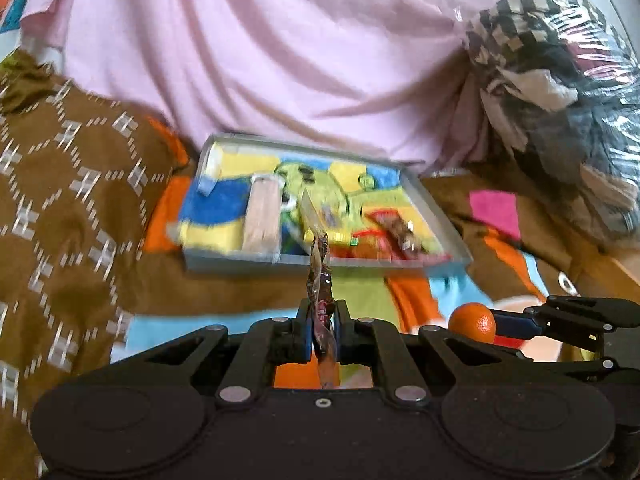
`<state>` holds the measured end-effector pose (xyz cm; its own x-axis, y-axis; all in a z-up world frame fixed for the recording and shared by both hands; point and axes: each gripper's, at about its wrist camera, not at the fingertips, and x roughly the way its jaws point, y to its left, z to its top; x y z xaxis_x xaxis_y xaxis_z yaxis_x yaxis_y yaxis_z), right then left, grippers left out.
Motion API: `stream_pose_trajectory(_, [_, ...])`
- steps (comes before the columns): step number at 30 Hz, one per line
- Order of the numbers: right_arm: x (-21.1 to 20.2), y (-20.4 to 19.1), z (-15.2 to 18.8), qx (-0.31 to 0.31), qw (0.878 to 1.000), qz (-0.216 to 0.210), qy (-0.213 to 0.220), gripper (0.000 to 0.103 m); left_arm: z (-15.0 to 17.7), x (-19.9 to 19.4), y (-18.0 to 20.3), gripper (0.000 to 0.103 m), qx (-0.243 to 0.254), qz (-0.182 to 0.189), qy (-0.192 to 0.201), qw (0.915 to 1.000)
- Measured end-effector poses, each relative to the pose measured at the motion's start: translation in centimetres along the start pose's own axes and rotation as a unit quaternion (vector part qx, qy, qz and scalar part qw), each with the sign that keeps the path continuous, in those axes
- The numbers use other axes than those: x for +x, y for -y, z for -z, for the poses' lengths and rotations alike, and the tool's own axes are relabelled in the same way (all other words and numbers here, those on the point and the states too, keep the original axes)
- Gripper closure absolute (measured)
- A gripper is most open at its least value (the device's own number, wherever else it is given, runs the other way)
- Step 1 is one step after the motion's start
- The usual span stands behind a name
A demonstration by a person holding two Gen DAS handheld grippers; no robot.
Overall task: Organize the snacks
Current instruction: 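Carry the brown packet and mandarin over the grey tray with both grippers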
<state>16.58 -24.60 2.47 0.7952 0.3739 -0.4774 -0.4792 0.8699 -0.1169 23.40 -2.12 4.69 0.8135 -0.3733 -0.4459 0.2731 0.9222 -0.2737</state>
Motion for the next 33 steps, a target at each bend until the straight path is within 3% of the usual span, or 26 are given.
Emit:
stream_pose_trajectory(6, [2.5,3.8,-2.6,0.010,1.000,0.023,0.001,0.067,-3.7,3.8,0.7,0.093,0.013,0.007,0.006,0.9999])
stream_pose_trajectory(10, [4.5,5.4,-3.7,-0.011,0.999,0.042,0.009,0.067,-5.3,6.8,1.4,0.093,0.028,0.011,0.002,0.9996])
stream_pose_trajectory(18, [9.2,8.6,-5.2,0.012,0.998,0.054,0.011,0.067,-8.0,12.6,2.0,0.093,0.033,0.010,-0.010,0.9993])
stream_pose_trajectory(33, [12.7,10.2,-3.6,0.048,0.997,0.063,-0.010,0.066,-7.5,17.4,1.3,0.093,0.025,0.007,-0.045,0.9987])
